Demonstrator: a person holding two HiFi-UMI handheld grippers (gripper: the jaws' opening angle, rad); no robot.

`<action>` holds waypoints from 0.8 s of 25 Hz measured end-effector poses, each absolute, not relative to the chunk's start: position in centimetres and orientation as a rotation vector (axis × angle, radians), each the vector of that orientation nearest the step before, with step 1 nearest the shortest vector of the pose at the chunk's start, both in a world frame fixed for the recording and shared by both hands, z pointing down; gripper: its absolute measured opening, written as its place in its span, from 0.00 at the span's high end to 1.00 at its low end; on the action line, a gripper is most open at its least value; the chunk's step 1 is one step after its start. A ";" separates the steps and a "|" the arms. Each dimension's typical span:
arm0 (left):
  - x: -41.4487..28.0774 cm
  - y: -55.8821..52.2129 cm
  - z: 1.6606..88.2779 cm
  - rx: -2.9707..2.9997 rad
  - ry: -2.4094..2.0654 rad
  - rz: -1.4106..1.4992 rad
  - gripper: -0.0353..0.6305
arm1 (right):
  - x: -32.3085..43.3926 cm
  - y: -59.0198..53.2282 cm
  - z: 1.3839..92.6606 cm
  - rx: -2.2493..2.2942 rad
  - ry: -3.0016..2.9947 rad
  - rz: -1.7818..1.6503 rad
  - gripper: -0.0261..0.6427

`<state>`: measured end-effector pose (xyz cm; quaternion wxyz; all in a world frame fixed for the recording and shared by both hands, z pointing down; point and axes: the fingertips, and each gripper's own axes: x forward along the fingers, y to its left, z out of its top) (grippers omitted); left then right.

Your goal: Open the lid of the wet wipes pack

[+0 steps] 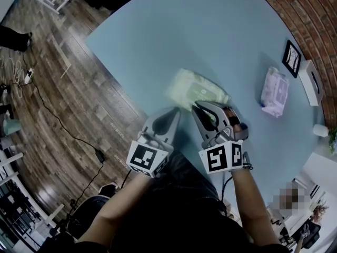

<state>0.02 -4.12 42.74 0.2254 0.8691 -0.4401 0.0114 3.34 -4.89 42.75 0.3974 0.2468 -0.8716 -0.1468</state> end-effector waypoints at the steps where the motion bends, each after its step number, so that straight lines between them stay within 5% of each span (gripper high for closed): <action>1: 0.1 -4.1 42.7 2.397 -1.213 0.028 0.93 | 3.3 -4.9 42.7 0.625 -2.210 -0.371 0.87; 20: -0.7 -5.7 42.9 2.377 -1.265 0.027 0.93 | 3.6 -5.4 40.7 0.643 -2.293 -0.300 0.89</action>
